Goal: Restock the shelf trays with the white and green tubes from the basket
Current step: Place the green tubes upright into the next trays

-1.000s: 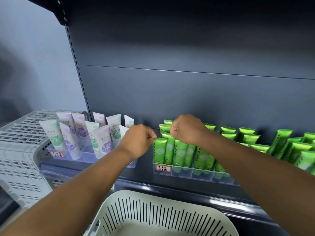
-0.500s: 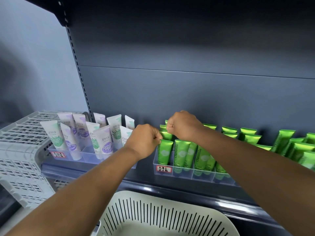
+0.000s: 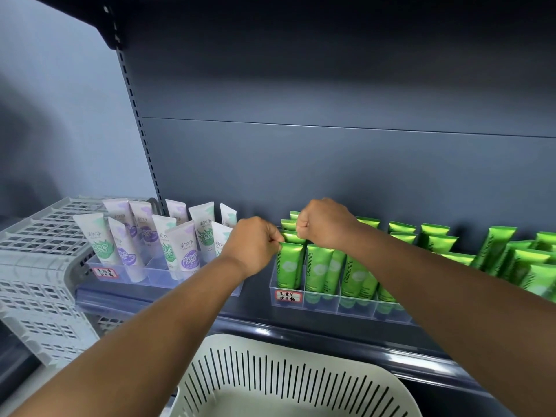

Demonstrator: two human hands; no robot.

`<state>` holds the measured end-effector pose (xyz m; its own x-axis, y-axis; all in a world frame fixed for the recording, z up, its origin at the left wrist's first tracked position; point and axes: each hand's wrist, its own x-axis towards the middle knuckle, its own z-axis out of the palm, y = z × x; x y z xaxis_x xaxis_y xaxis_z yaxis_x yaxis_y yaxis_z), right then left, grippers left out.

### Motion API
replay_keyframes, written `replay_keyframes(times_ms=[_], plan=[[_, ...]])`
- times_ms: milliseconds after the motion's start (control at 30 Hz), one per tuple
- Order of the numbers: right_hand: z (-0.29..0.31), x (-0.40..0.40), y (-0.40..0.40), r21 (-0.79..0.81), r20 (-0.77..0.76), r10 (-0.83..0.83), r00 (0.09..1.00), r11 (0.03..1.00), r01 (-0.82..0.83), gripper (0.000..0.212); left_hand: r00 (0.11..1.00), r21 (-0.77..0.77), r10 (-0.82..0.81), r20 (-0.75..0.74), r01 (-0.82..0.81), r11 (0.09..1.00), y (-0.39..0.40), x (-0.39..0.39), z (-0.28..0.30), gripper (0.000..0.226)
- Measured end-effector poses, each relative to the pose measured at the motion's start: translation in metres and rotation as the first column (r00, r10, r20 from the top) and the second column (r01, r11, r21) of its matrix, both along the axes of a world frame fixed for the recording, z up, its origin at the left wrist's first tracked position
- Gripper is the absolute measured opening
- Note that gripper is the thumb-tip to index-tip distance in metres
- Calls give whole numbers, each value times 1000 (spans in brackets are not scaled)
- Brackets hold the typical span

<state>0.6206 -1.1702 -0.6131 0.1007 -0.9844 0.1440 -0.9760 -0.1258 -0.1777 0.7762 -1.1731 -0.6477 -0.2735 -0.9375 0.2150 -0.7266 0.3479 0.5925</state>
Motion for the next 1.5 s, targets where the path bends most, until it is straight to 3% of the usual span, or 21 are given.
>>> replay_keyframes(times_ms=[367, 633, 1000, 1233, 1500], plan=[[22, -25, 23, -27, -53, 1, 999, 1000, -3, 20, 999, 1, -6, 33, 6, 1000, 5, 1, 6, 27], [24, -46, 42, -8, -79, -30, 996, 1000, 29, 21, 993, -108, -10, 120, 23, 994, 18, 1, 11, 28], [15, -49, 41, 35, -124, -93, 988, 995, 98, 17, 939, -210, -76, 335, 153, 966, 30, -41, 11, 25], [8, -48, 31, 21, -127, -115, 985, 993, 119, 19, 949, -147, -25, 315, 74, 986, 28, -50, 17, 23], [12, -50, 23, -43, -117, -38, 992, 999, 33, 26, 956, -130, -39, 292, 80, 988, 25, -53, 17, 17]])
